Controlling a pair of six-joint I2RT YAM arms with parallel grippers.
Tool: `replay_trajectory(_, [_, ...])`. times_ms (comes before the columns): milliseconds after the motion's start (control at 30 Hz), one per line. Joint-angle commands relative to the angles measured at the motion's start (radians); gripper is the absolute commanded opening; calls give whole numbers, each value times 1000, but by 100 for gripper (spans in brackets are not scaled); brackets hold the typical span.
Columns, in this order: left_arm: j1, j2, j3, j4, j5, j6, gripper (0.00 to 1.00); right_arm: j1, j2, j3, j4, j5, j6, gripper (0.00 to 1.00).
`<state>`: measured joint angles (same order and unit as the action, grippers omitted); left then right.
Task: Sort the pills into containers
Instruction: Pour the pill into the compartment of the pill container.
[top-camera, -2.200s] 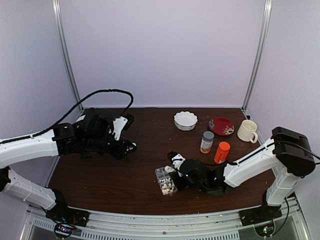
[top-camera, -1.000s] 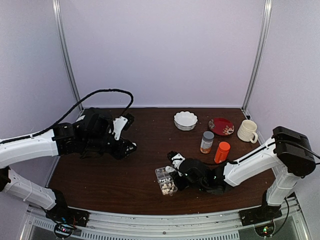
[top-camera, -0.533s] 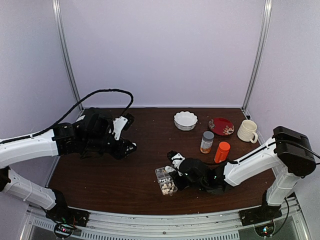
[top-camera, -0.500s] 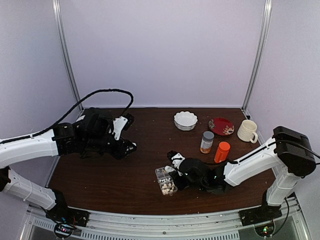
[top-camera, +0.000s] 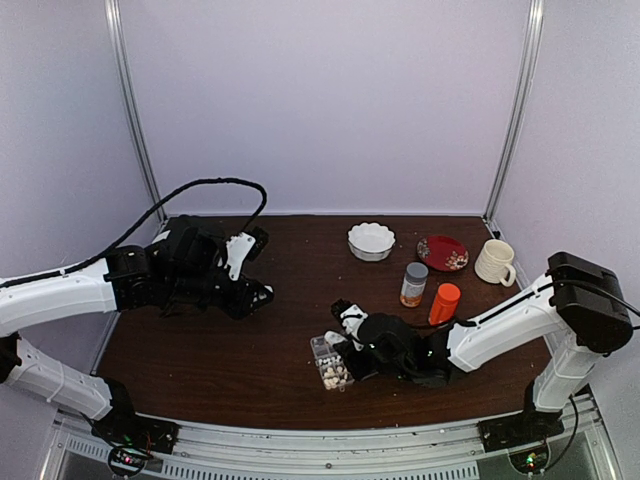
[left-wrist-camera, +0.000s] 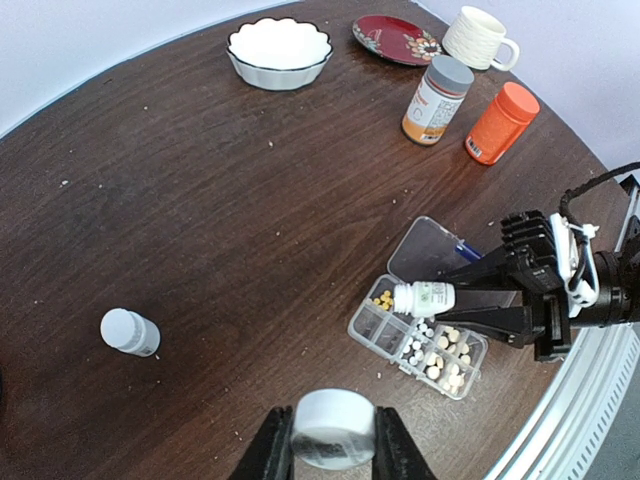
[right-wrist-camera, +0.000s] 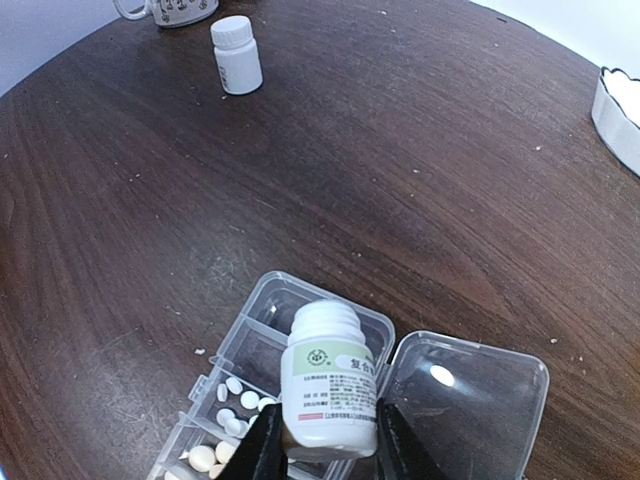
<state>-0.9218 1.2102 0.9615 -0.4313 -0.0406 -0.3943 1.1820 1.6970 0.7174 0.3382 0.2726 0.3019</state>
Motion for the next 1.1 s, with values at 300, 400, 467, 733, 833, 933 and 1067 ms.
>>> replay_trajectory(300, [-2,-16,16,6,4,-5,0,-3,2,39,27,-59,-9,0])
replay_trajectory(400, [-2,-16,16,6,4,-5,0,-4,4,29,25,-43,-1,0])
replay_trajectory(467, [-3,-15,17,6,4,-6,0,-2,18,72,-43,-40,-9,0])
replay_trajectory(733, [-2,-12,19,6,5,-3,0,-2,7,42,15,-66,0,0])
replay_trajectory(833, [-2,-13,19,5,7,-3,0,-1,12,40,14,-60,4,0])
replay_trajectory(933, [-2,-17,17,5,4,-3,0,-2,24,71,-26,-69,-4,0])
replay_trajectory(1067, [-2,-15,19,5,5,-2,0,-2,21,71,-51,-40,-7,0])
